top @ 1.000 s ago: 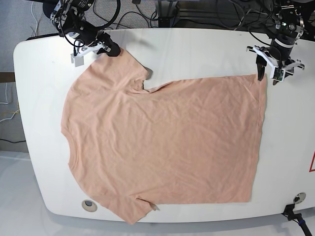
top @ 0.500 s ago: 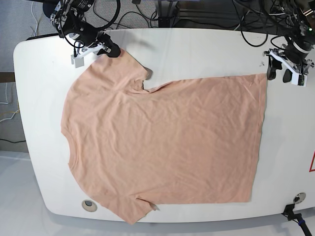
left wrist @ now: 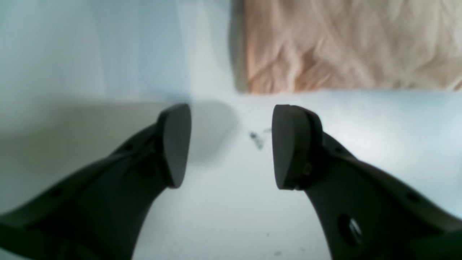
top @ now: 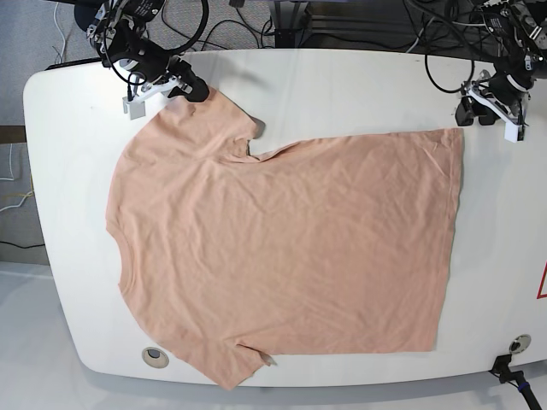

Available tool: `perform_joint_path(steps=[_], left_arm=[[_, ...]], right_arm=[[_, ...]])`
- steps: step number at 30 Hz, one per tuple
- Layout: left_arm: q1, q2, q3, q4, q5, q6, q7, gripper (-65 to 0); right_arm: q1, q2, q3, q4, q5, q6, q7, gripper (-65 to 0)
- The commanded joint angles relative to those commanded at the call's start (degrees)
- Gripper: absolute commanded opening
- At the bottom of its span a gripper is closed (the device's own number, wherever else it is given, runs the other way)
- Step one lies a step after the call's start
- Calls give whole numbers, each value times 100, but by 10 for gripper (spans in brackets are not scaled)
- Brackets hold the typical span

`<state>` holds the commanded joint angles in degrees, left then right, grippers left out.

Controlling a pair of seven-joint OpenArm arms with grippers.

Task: Fold the T-shirt properly

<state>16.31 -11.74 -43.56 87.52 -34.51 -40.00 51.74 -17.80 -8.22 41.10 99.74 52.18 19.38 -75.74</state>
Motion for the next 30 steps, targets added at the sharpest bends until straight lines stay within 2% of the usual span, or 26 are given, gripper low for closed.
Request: perform_joint_path(steps=[7,14,27,28,30], left_arm=[[-18,9,396,-193,0,0,-18,-313],[-273,378,527,-193,18,0,0,-314],[-501,387,703,-193,26,0,-9,-317],[-501,378,695,-193,26,0,-18,-325],[-501,378,695,-193,18,0,-26,-419]], right_arm=[[-9,0,0,0,0,0,0,-650],[0,0,0,0,0,0,0,-650],[-18,0,9,0,0,9,0,-650],[-18,0,9,0,0,9,0,-650],[-18,0,9,0,0,9,0,-650]])
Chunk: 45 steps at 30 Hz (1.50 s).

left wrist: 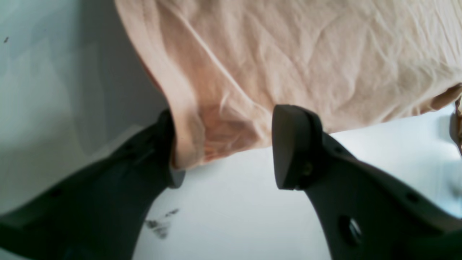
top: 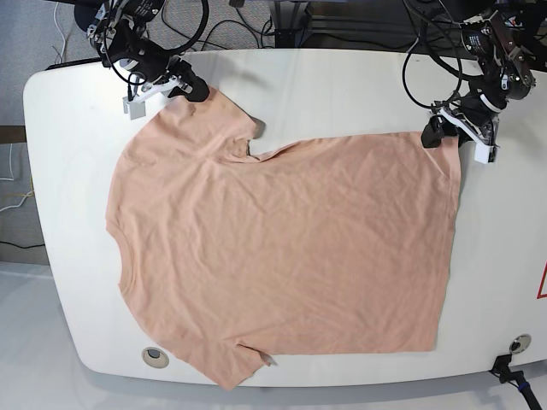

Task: Fold the T-shirt properly

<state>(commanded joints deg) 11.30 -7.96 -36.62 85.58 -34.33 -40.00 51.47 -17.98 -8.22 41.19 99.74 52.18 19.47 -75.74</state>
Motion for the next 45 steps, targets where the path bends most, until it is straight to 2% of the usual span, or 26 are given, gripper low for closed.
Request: perform_joint_path(steps=[3,4,14,23,29,34,39,45], left_arm=[[-70,-9,0,0,0,0,0,-611],[-123,-9,-9,0,0,0,0,-650],[-105,-9,-9,149,0,0,26,-650],[659,0,-9,888,-9,0,35,-650],[1178,-9,-9,1187,-9,0,35,-650],[1697,-18,-44,1284,-18,0,35,-650],[2215,-9,-176,1776,-18,0,35,-650],[1987,0,-132,1952,-26,0,35,-650]], right_arm=[[9,0,0,0,0,0,0,-650],[9,0,0,0,0,0,0,-650],[-70,0,149,44,18,9,0,-650],[-378,0,193,53,35,9,-26,-650],[-791,0,176,396,510,18,-26,-650],[-1204,0,167,440,563,18,-26,-650],[-1495,9,149,440,870,9,-26,-650],[-1433,9,141,862,905,9,-35,-650]])
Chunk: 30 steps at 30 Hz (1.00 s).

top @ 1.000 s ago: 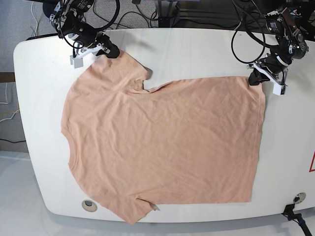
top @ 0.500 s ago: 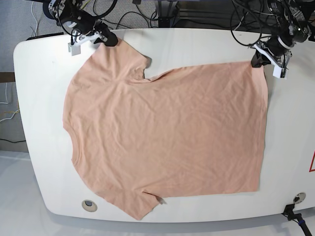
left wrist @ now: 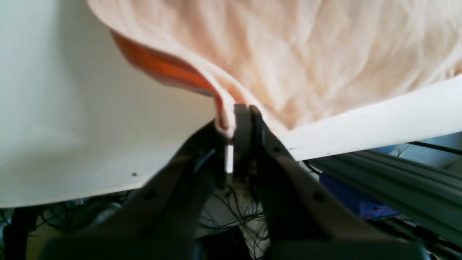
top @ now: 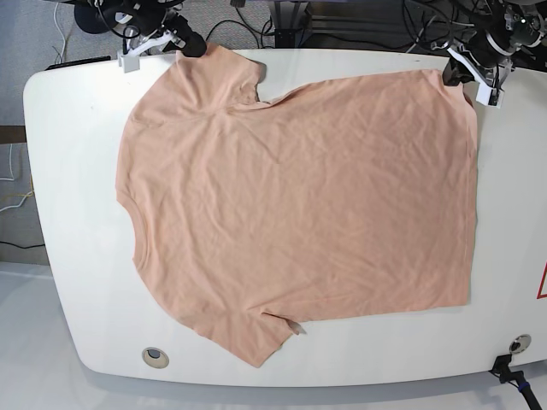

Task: Fold the T-shirt properly
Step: 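Lift both held edges and drag the shirt toward the robot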

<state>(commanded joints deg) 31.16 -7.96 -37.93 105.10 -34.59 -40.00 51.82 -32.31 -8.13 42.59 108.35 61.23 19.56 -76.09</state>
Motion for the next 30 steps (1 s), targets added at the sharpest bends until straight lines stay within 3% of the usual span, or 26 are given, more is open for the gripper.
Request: perform_joint_path(steps=[9,14,21,30], left_arm=[[-1380,149,510,-26,18,0,9,-650],[-1591,149,598,-185,26,0,9,-650],[-1820,105,343,-818,26,0,-18,-650],[-2541,-220,290,-1556,26,0,-26,-650]], right_arm=[[1037,0,0,79,185,-9,-88,-650],[1670,0,0,44,149,-35,-88,-650],[2418,220,9,-1099,149,-35,-88,-650],[3297,448,26,-2066,149,-35,-88,-650]])
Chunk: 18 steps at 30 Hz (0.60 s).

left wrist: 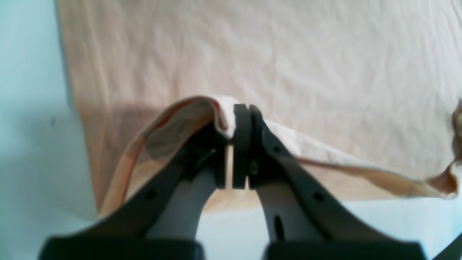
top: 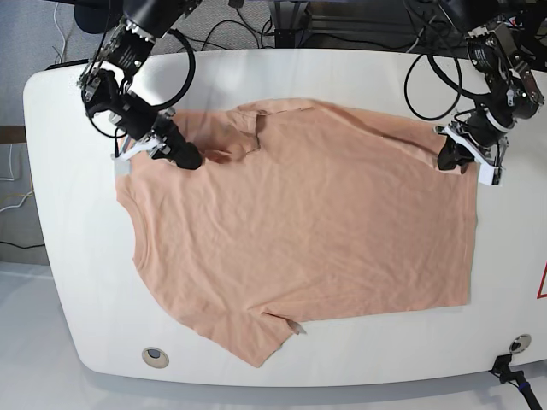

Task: Fold the T-shirt properly
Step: 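Lift both held edges and drag the shirt toward the robot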

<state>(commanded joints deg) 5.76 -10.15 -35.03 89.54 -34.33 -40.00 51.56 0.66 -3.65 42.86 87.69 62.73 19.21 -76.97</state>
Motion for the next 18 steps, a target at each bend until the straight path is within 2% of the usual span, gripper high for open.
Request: perform_joint_path(steps=[5,9,13,18], left_arm=[[-308,0,-9,-70,9,0,0,-650],[-642,-53,-9,-545,9,0,-9,-650],[-870,-167,0,-1029,9,0,-26,-650],[-923,-325,0,-1424,9,48,-378,-650]], right_arm=[[387,0,-9,-105,0,0,9,-650],[765,18,9,-615,-9,0,26,-650],[1081,167,-26,-1046,-9,0,325,-650],[1495,369,-26,-1600,-9,0,536,-650]])
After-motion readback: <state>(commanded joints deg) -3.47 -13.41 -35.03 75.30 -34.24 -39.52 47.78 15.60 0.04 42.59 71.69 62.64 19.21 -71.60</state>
